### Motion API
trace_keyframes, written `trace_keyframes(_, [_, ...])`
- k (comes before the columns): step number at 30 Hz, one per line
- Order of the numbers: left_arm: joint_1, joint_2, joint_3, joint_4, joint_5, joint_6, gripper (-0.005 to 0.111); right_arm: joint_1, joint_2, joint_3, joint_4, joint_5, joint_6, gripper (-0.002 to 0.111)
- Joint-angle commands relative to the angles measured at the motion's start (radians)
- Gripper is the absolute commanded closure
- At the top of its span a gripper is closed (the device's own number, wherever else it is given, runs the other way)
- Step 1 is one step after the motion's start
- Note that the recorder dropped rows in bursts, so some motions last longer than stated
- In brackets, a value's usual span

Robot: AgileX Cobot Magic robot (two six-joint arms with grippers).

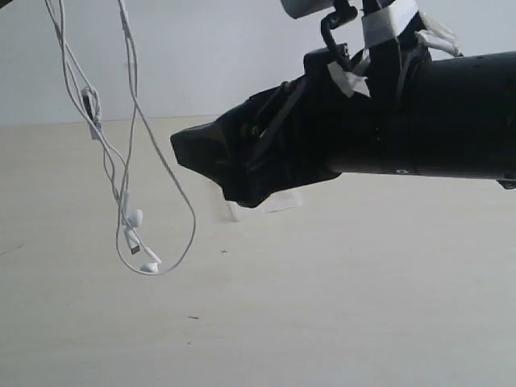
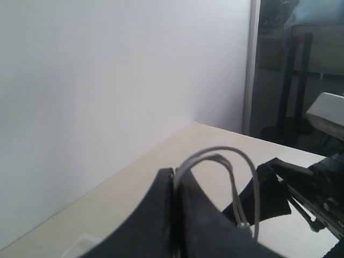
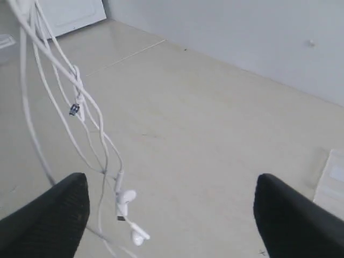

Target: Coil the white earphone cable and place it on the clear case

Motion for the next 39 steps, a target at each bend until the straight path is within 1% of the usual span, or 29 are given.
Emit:
trace_keyframes(1, [0.003,-0.008,-0.008,-0.006,-0.023,-0.009,0.107,0.001,-0.014,-0.019,-0.05,0.1,0.053,0.039])
trace_keyframes(2, [0.003,-0.009,-0.008,-0.006,-0.026,-0.009,0.107,0.001,-0.018,-0.035,-0.119,0.148,0.101,0.041])
trace_keyframes(3, [0.003,-0.01,-0.008,-0.006,-0.031,-0.009,0.107,0.001,-0.023,-0.054,-0.219,0.193,0.19,0.041])
trace_keyframes(7, [0.003,-0.01,-0.008,-0.004,-0.034,-0.009,0.107,0.001,-0.027,-0.165,-0.765,0.354,0.606,0.035])
trace_keyframes(9, [0.003,-0.01,-0.008,-0.004,-0.034,-0.009,0.107,0.001,-0.031,-0.211,-0.929,0.398,0.742,0.034])
trace_keyframes(10, [0.003,-0.01,-0.008,-0.004,-0.034,-0.009,0.107,0.001,-0.035,-0.228,-0.968,0.413,0.759,0.035])
trace_keyframes(11, [0.003,-0.01,-0.008,-0.004,-0.034,-0.009,0.107,0.001,-0.038,-0.236,-0.968,0.42,0.751,0.035])
trace_keyframes(17, [0.003,-0.01,-0.008,-0.004,-0.038,-0.014,0.107,0.001,-0.049,-0.245,-0.831,0.43,0.591,0.035])
trace_keyframes(20, [0.003,-0.01,-0.008,-0.006,-0.048,-0.014,0.107,0.001,-0.032,-0.236,-0.741,0.4,0.469,0.035])
trace_keyframes(23, [0.003,-0.012,-0.008,-0.008,-0.064,-0.014,0.107,0.001,-0.016,-0.212,-0.593,0.329,0.274,0.037])
trace_keyframes(24, [0.003,-0.015,-0.008,-0.008,-0.063,-0.014,0.107,0.001,-0.014,-0.203,-0.5,0.314,0.171,0.038])
trace_keyframes(27, [0.003,-0.029,-0.008,-0.008,-0.066,-0.014,0.107,0.001,0.0,-0.185,-0.274,0.313,-0.042,0.039])
trace_keyframes(30, [0.003,-0.047,-0.008,-0.008,-0.066,-0.016,0.107,0.001,0.029,-0.165,-0.131,0.287,-0.193,0.039])
trace_keyframes(34, [0.003,-0.055,-0.008,-0.008,-0.071,-0.02,0.107,0.001,0.062,-0.165,-0.09,0.273,-0.204,0.039])
trace_keyframes(39, [0.003,-0.057,-0.008,0.018,-0.073,-0.04,0.107,0.001,0.141,-0.165,0.078,0.322,-0.355,0.039])
